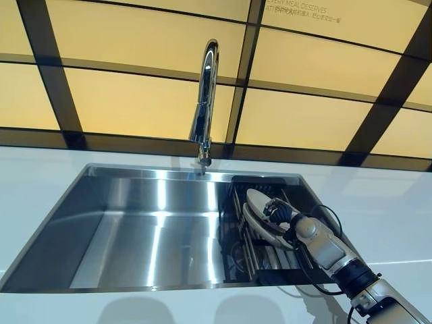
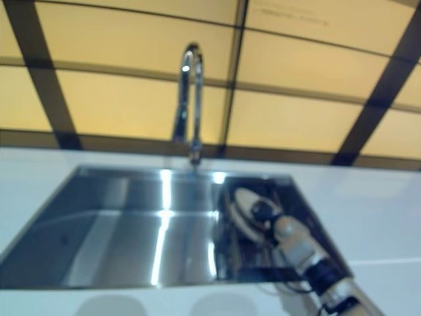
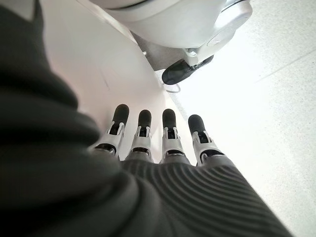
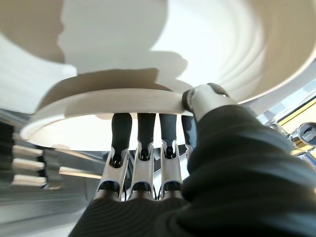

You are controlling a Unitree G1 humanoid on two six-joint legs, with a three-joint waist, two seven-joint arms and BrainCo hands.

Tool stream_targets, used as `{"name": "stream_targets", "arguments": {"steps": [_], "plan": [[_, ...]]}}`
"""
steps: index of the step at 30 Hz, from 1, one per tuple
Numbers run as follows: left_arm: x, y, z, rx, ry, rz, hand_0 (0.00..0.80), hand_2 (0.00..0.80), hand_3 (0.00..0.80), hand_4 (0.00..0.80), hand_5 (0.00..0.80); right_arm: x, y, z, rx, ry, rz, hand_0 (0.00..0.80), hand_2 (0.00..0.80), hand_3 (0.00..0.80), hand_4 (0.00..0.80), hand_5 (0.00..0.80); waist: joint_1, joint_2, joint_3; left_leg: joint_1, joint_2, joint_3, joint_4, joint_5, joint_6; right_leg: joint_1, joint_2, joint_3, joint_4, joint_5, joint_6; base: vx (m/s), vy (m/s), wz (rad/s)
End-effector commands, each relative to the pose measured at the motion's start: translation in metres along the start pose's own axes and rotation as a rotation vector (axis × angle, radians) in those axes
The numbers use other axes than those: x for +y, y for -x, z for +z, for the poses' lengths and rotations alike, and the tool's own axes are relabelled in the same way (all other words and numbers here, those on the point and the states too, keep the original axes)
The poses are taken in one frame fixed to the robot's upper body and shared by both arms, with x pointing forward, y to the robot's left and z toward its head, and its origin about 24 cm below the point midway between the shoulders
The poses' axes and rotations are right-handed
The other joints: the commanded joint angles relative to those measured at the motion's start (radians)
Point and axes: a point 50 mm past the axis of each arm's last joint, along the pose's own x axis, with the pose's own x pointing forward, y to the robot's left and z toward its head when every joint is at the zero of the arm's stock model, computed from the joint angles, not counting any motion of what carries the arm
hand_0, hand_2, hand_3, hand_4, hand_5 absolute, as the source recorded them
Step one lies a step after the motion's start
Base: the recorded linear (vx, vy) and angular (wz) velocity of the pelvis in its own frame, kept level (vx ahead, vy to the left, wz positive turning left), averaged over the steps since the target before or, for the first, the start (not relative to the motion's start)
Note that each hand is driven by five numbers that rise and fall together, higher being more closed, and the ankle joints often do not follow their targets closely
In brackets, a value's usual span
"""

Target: Take plates into dishwasher

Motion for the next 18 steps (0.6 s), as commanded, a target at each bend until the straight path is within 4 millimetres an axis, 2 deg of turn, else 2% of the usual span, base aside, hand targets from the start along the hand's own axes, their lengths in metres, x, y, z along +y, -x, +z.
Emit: {"name": "stream_targets", "arguments": {"steps": [1,10,18], "plan": [[0.004,-0.003,0.021,-0.031,-0.106,-0.003,0.0,0.0,0.0,0.0,0.0,-0.022,-0.002,0.006,0.002,0.068,-0.076,0.8,0.8,0.8,0.8,0.8,0.003,0.007,-0.008,-0.021,-0.058,0.005,0.024,-0.087,0.088,-0.014,0.028,0.033,0.078,-0.065,0.038,0.0,0.0,0.0],[0.005,-0.003,0.02,-0.027,-0.109,0.001,0.0,0.0,0.0,0.0,0.0,-0.035,0.0,0.008,-0.016,0.08,-0.129,0.8,0.8,0.8,0.8,0.8,0.004,0.005,-0.009,-0.019,-0.057,0.004,0.02,-0.085,0.089,-0.014,0.029,0.031,0.079,-0.064,0.038,0.0,0.0,0.0],[0.008,-0.002,0.016,-0.02,-0.105,0.007,0.0,0.0,0.0,0.0,0.0,-0.078,0.008,0.006,-0.003,0.068,-0.285,0.8,0.8,0.8,0.8,0.8,0.003,-0.001,-0.013,-0.014,-0.055,0.0,0.019,-0.087,0.086,-0.009,0.032,0.033,0.077,-0.063,0.039,0.0,0.0,0.0]]}}
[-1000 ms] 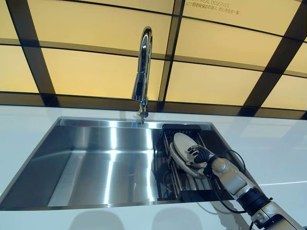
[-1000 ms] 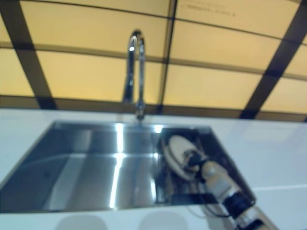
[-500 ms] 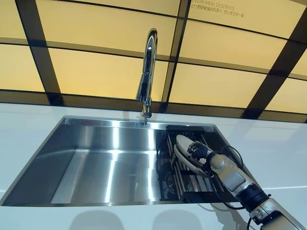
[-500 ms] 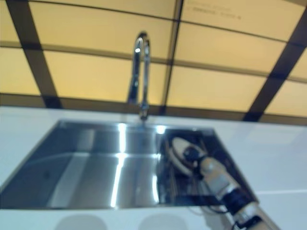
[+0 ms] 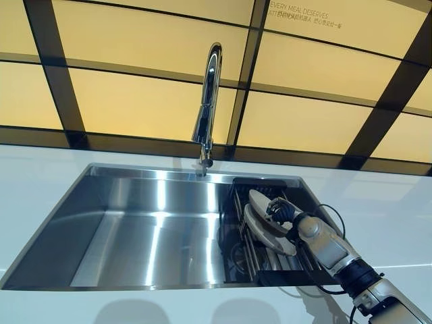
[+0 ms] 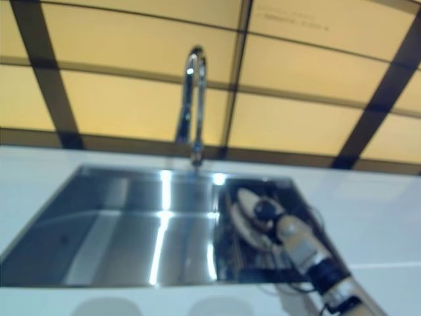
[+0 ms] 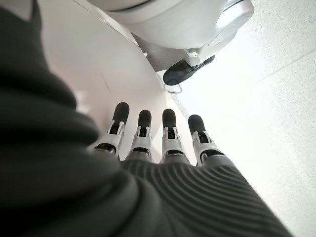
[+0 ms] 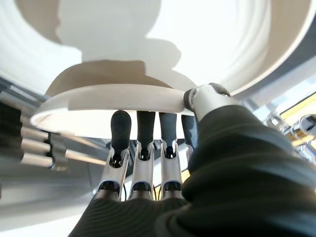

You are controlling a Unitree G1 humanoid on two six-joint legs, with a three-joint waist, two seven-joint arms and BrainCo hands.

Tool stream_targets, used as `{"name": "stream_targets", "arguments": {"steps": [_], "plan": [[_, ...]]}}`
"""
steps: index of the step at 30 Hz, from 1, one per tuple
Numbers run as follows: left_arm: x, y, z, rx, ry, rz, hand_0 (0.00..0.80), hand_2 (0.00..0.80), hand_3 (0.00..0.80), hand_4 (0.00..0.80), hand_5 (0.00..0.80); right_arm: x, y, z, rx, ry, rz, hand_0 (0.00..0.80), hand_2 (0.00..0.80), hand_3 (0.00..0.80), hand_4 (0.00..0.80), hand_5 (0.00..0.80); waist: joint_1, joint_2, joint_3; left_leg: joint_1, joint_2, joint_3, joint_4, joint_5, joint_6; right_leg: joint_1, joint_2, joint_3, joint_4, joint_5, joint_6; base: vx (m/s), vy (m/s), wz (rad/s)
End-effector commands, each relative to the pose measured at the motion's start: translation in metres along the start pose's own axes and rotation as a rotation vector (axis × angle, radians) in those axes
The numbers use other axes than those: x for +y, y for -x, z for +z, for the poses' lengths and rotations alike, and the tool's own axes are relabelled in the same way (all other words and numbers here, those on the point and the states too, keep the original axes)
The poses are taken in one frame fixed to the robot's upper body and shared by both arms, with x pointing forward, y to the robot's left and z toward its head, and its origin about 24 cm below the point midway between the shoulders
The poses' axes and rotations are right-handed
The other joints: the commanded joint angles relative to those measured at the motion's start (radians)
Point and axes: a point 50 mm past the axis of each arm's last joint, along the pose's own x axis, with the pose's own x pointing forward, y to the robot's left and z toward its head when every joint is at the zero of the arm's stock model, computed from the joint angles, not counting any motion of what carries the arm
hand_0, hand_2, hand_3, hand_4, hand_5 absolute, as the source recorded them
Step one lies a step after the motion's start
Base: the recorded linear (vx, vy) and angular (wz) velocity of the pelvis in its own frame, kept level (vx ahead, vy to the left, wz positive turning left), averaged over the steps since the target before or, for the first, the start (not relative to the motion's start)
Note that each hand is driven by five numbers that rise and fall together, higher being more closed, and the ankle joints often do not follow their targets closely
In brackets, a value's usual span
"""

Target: Take plates into dishwasher

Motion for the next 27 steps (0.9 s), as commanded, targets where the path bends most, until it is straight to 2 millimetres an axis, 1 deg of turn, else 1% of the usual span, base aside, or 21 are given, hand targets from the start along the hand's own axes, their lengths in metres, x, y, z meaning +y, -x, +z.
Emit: {"name": "stream_targets", "arguments": {"steps": [1,4,6,8,9,12,17,27], "plan": [[0.008,-0.002,0.014,-0.025,-0.072,0.006,0.0,0.0,0.0,0.0,0.0,-0.075,0.004,0.009,-0.006,0.066,-0.257,0.8,0.8,0.8,0.8,0.8,0.006,0.008,-0.007,-0.016,-0.055,0.0,0.018,-0.086,0.085,-0.009,0.032,0.032,0.076,-0.063,0.039,0.0,0.0,0.0],[0.007,-0.002,0.013,-0.021,-0.076,0.004,0.0,0.0,0.0,0.0,0.0,-0.088,0.007,0.007,0.0,0.055,-0.297,0.8,0.8,0.8,0.8,0.8,0.007,0.006,-0.009,-0.014,-0.054,-0.002,0.019,-0.087,0.085,-0.007,0.032,0.032,0.076,-0.063,0.039,0.0,0.0,0.0],[0.008,-0.002,0.011,-0.019,-0.08,0.003,0.0,0.0,0.0,0.0,0.0,-0.1,0.009,0.006,0.003,0.045,-0.333,0.8,0.8,0.8,0.8,0.8,0.008,0.004,-0.01,-0.013,-0.054,-0.002,0.02,-0.088,0.084,-0.005,0.033,0.032,0.074,-0.063,0.039,0.0,0.0,0.0],[0.008,-0.002,0.011,-0.017,-0.081,0.002,0.0,0.0,0.0,0.0,0.0,-0.108,0.01,0.005,0.004,0.035,-0.353,0.8,0.8,0.8,0.8,0.8,0.009,0.003,-0.011,-0.011,-0.053,-0.002,0.019,-0.089,0.083,-0.003,0.033,0.031,0.073,-0.062,0.039,0.0,0.0,0.0],[0.007,-0.002,0.009,-0.015,-0.081,0.001,0.0,0.0,0.0,0.0,0.0,-0.115,0.012,0.004,0.002,0.026,-0.372,0.8,0.8,0.8,0.8,0.8,0.008,0.002,-0.013,-0.008,-0.053,-0.002,0.018,-0.089,0.082,0.0,0.033,0.031,0.07,-0.062,0.039,0.0,0.0,0.0],[0.007,-0.001,0.006,-0.01,-0.083,-0.001,0.0,0.0,0.0,0.0,0.0,-0.123,0.015,0.004,-0.006,0.002,-0.399,0.8,0.8,0.8,0.8,0.8,0.007,0.001,-0.016,-0.004,-0.053,-0.002,0.014,-0.089,0.082,0.004,0.035,0.031,0.064,-0.06,0.039,0.0,0.0,0.0],[0.004,-0.001,0.002,-0.003,-0.085,-0.005,0.0,0.0,0.0,0.0,0.0,-0.131,0.018,0.007,-0.034,-0.04,-0.428,0.8,0.8,0.8,0.8,0.8,0.005,0.004,-0.023,-0.002,-0.056,-0.002,0.011,-0.089,0.081,0.009,0.037,0.034,0.054,-0.059,0.037,0.0,0.0,0.0],[-0.002,-0.002,0.002,-0.006,-0.083,-0.017,0.0,0.0,0.0,0.0,0.0,-0.142,0.023,0.016,-0.079,-0.041,-0.488,0.8,0.8,0.8,0.8,0.8,0.001,0.012,-0.032,0.004,-0.06,0.001,0.008,-0.089,0.08,0.016,0.037,0.035,0.045,-0.06,0.033,0.0,0.0,0.0]]}}
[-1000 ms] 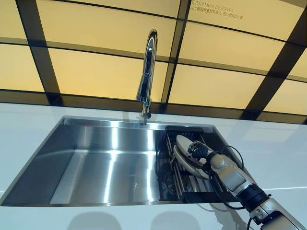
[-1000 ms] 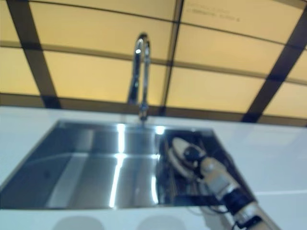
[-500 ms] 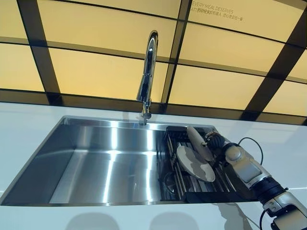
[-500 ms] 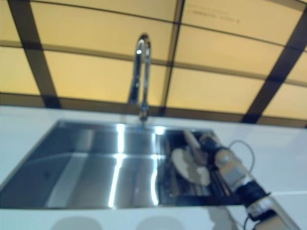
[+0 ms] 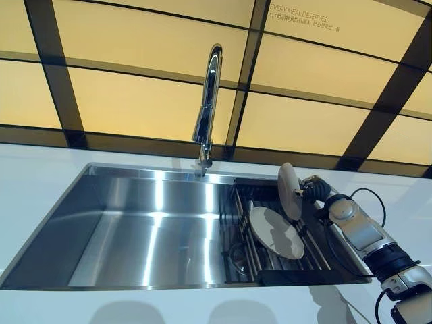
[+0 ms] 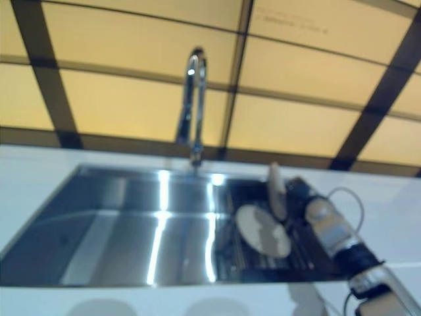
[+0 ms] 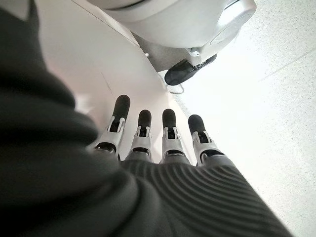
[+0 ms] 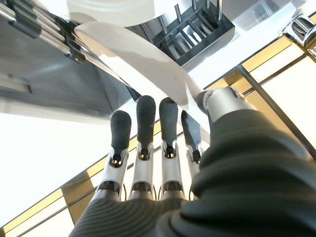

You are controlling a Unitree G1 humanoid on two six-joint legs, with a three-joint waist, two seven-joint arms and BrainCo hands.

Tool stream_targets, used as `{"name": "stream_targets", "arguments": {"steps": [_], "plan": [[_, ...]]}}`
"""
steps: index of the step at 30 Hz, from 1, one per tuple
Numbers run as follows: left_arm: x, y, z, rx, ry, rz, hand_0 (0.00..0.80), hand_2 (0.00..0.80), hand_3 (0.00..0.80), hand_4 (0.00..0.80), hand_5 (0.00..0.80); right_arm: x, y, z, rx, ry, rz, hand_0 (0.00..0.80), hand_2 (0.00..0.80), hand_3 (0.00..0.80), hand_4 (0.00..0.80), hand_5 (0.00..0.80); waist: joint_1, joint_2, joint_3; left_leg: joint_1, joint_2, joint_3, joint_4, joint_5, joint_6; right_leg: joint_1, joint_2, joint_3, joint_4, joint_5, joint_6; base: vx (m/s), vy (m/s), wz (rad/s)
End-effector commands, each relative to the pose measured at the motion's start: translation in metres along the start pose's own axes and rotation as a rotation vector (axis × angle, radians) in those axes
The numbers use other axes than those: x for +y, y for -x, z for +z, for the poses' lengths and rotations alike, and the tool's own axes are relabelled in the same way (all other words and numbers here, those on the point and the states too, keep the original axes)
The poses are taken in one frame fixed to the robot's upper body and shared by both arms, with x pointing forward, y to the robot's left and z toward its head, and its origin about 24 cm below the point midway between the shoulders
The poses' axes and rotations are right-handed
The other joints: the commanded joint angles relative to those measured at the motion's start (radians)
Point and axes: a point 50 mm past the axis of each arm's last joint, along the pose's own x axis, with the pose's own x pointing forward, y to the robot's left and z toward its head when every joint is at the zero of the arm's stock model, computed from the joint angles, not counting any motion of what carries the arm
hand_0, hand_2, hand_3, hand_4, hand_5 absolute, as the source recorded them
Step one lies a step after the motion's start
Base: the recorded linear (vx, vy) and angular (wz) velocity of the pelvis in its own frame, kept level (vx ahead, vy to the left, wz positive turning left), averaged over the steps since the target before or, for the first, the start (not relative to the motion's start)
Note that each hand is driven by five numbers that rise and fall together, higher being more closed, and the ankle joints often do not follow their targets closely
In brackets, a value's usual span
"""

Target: Take plates into dishwasher

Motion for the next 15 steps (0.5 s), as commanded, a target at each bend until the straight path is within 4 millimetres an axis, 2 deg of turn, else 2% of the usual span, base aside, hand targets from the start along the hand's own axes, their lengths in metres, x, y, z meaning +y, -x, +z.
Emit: {"name": "stream_targets", "arguments": {"steps": [1,10,15], "plan": [[-0.0045,-0.0019,0.0033,-0.004,-0.082,-0.021,0.0,0.0,0.0,0.0,0.0,-0.0673,-0.0019,0.0383,-0.128,0.007,-0.237,0.8,0.8,0.8,0.8,0.8,0.002,0.023,-0.035,-0.006,-0.06,0.0,0.009,-0.089,0.08,0.009,0.036,0.033,0.045,-0.06,0.033,0.0,0.0,0.0],[-0.007,-0.0018,0.0013,0.0,-0.084,-0.028,0.0,0.0,0.0,0.0,0.0,-0.0642,-0.0023,0.0321,-0.11,-0.004,-0.219,0.8,0.8,0.8,0.8,0.8,0.001,0.022,-0.041,-0.001,-0.06,0.004,0.006,-0.091,0.08,0.013,0.039,0.032,0.039,-0.06,0.031,0.0,0.0,0.0],[-0.0088,-0.0023,0.0025,-0.002,-0.077,-0.026,0.0,0.0,0.0,0.0,0.0,-0.0721,0.0006,0.0416,-0.163,-0.127,-0.265,0.8,0.8,0.8,0.8,0.8,-0.005,0.022,-0.041,0.002,-0.059,0.007,0.005,-0.092,0.077,0.015,0.04,0.033,0.038,-0.062,0.028,0.0,0.0,0.0]]}}
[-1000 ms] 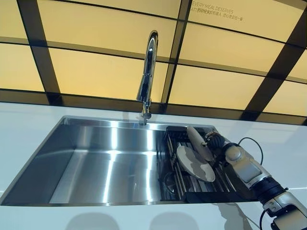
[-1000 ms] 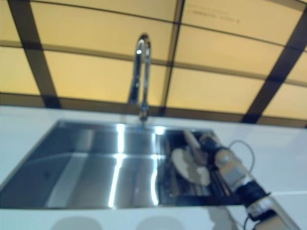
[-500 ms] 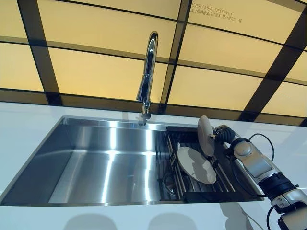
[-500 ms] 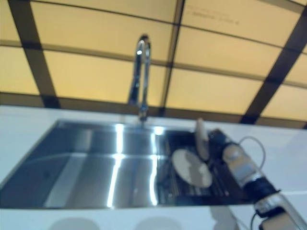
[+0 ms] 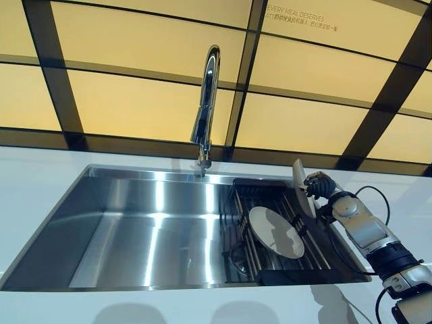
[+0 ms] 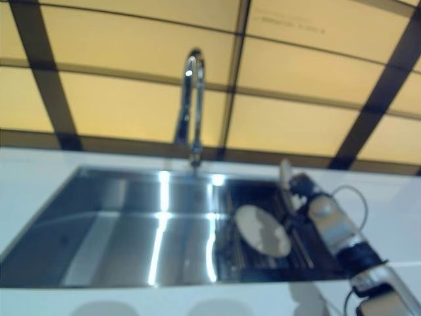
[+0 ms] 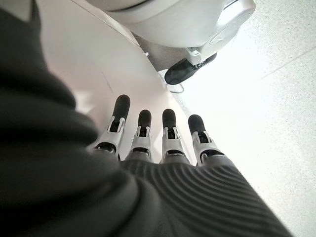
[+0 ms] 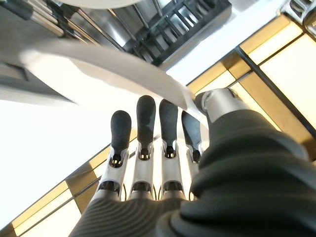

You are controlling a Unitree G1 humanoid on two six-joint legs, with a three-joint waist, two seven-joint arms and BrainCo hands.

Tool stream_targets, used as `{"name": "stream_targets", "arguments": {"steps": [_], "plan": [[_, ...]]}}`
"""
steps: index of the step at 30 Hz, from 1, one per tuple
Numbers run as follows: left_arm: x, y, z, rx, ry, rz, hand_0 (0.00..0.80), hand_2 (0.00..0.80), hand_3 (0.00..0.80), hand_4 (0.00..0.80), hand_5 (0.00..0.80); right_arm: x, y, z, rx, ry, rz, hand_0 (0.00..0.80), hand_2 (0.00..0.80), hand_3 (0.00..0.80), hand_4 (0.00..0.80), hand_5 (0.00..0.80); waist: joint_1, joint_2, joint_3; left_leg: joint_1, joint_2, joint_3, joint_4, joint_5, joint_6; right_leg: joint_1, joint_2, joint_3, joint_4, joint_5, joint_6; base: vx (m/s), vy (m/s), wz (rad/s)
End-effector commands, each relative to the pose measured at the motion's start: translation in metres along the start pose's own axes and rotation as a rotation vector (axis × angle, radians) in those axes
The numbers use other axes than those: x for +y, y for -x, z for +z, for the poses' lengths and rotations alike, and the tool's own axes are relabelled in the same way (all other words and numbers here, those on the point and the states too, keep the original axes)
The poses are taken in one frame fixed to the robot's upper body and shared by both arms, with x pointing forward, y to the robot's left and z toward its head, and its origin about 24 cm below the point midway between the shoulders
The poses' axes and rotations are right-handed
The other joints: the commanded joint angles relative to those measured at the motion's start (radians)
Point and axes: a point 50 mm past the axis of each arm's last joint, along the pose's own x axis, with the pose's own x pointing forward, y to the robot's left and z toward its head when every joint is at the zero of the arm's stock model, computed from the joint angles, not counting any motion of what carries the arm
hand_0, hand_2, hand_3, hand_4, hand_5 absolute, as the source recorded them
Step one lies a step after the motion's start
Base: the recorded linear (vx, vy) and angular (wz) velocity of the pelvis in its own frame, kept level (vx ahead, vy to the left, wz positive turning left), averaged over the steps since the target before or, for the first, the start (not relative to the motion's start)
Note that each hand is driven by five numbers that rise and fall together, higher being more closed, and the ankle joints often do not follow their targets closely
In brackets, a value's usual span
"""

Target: Take plates into dishwasher

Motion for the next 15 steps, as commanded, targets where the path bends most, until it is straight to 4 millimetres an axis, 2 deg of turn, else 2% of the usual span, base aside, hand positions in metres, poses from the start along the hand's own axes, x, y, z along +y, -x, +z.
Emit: {"name": "stream_targets", "arguments": {"steps": [1,5,10,15], "plan": [[-0.006,-0.002,0.003,-0.003,-0.075,-0.019,0.0,0.0,0.0,0.0,0.0,-0.058,-0.002,0.047,-0.176,-0.065,-0.219,0.8,0.8,0.8,0.8,0.8,-0.002,0.009,-0.037,-0.002,-0.059,0.006,0.005,-0.093,0.077,0.013,0.041,0.033,0.038,-0.063,0.029,0.0,0.0,0.0],[-0.007,-0.002,0.002,-0.003,-0.073,-0.023,0.0,0.0,0.0,0.0,0.0,-0.068,0.004,0.06,-0.252,-0.112,-0.281,0.8,0.8,0.8,0.8,0.8,-0.004,0.011,-0.037,0.0,-0.06,0.004,0.005,-0.092,0.077,0.014,0.041,0.035,0.04,-0.065,0.029,0.0,0.0,0.0],[-0.009,-0.002,-0.002,0.001,-0.066,-0.027,0.0,0.0,0.0,0.0,0.0,-0.079,0.015,0.071,-0.347,-0.075,-0.368,0.8,0.8,0.8,0.8,0.8,-0.012,0.012,-0.044,0.004,-0.061,0.004,0.003,-0.094,0.079,0.013,0.041,0.041,0.039,-0.064,0.031,0.0,0.0,0.0],[-0.011,-0.002,-0.003,0.001,-0.062,-0.027,0.0,0.0,0.0,0.0,0.0,-0.083,0.023,0.076,-0.39,-0.072,-0.394,0.8,0.8,0.8,0.8,0.8,-0.02,0.011,-0.049,0.004,-0.062,0.005,0.003,-0.096,0.08,0.01,0.042,0.049,0.041,-0.065,0.033,-0.006,0.005,-0.02]]}}
